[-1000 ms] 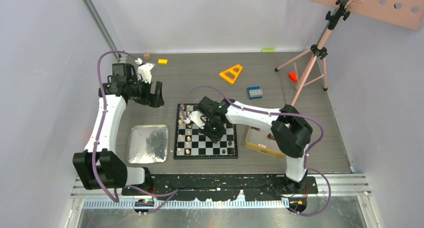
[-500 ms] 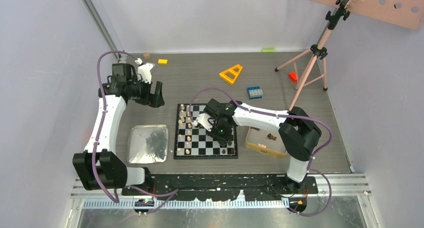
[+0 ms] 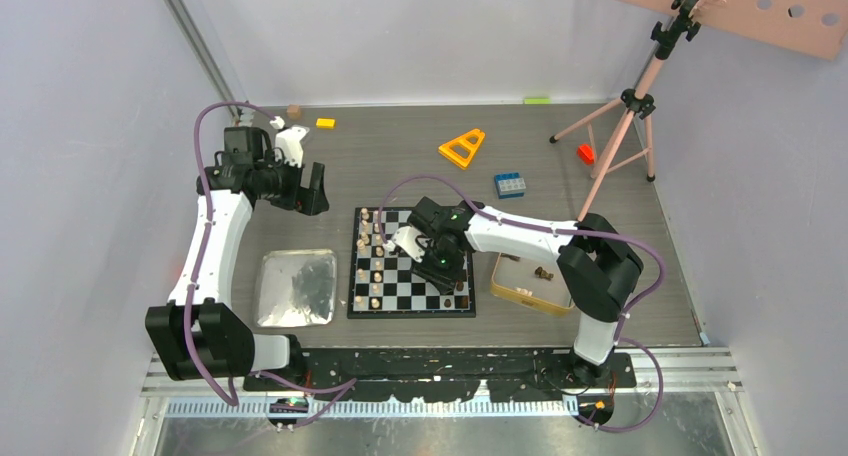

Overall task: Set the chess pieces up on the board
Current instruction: Move the chess piece to the chessboard.

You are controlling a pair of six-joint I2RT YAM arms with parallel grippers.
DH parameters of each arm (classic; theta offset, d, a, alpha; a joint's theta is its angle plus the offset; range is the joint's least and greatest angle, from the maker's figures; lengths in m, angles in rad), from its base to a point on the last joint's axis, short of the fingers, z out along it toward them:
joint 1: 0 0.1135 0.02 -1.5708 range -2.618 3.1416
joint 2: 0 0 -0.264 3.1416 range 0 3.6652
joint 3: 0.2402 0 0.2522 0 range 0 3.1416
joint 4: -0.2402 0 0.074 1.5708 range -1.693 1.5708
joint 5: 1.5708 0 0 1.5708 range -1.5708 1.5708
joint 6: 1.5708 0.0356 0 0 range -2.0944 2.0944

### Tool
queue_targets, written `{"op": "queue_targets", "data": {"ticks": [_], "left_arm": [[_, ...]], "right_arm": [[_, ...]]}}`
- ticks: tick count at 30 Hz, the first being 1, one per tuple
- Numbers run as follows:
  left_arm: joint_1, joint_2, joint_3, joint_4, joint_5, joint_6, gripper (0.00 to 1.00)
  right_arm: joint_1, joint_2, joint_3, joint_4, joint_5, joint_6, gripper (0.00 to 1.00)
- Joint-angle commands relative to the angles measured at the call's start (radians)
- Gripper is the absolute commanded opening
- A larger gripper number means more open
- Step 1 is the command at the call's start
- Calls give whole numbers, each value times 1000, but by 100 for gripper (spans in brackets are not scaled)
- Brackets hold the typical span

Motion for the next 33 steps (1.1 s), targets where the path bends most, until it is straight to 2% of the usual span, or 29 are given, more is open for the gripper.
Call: {"op": "queue_targets", "data": {"ticks": [1,3,11,18,28,33], "left_arm": [[5,-16,-6,21,17,1,88],[6,-19,-6,21,18,2,88],[6,-20,-8,22,14,4,88],[8,-28,-13,26,-4,1,88],[23,-50,-18,16,-23,25,88],[28,-48,-22,17,-23,30,88]], "right_arm": [[0,-29,8,15,-4,5,43],[0,-34,17,13,0,5,48],[-1,-40,116,1,7,7,56],[-3,46,224,2,12,-6,62],[-13,156,290,11,13,-42,62],[-18,191,304,12,5,-49,54]]}}
